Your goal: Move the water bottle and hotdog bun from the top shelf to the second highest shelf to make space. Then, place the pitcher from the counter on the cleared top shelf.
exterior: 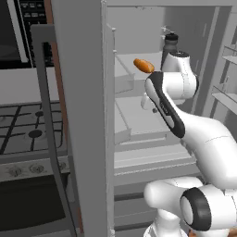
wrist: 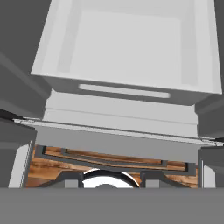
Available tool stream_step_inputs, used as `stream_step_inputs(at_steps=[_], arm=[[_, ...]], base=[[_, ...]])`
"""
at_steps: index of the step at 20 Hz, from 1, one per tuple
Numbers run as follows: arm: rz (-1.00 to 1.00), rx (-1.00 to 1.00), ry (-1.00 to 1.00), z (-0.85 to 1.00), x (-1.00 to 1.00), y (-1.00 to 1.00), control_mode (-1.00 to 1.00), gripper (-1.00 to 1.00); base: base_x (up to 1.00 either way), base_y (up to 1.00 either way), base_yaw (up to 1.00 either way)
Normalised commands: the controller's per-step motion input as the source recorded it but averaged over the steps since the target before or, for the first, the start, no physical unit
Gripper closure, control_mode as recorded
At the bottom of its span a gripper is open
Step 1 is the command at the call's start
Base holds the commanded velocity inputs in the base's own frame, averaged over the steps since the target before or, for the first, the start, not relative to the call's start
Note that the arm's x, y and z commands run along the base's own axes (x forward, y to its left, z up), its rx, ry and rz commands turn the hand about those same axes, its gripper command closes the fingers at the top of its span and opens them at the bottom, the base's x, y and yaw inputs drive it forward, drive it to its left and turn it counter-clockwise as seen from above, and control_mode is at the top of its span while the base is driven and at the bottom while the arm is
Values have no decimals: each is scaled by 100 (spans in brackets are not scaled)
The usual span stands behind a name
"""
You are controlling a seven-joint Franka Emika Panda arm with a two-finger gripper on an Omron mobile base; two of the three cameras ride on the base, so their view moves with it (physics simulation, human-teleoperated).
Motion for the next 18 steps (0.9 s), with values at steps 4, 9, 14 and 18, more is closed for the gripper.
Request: stream_step_inputs(at_steps=[4, 9, 14, 18], arm=[[0, 0, -7, 3, -4, 0, -100, -100], [1, 0, -35, 24, -20, -7, -100, -100], [0, 0, -59, 21, -24, -21, -100, -100], [-1, 0, -55, 31, -12, -21, -100, -100]], base=[[0, 0, 0], [0, 0, 0], [0, 0, 0], [0, 0, 0]])
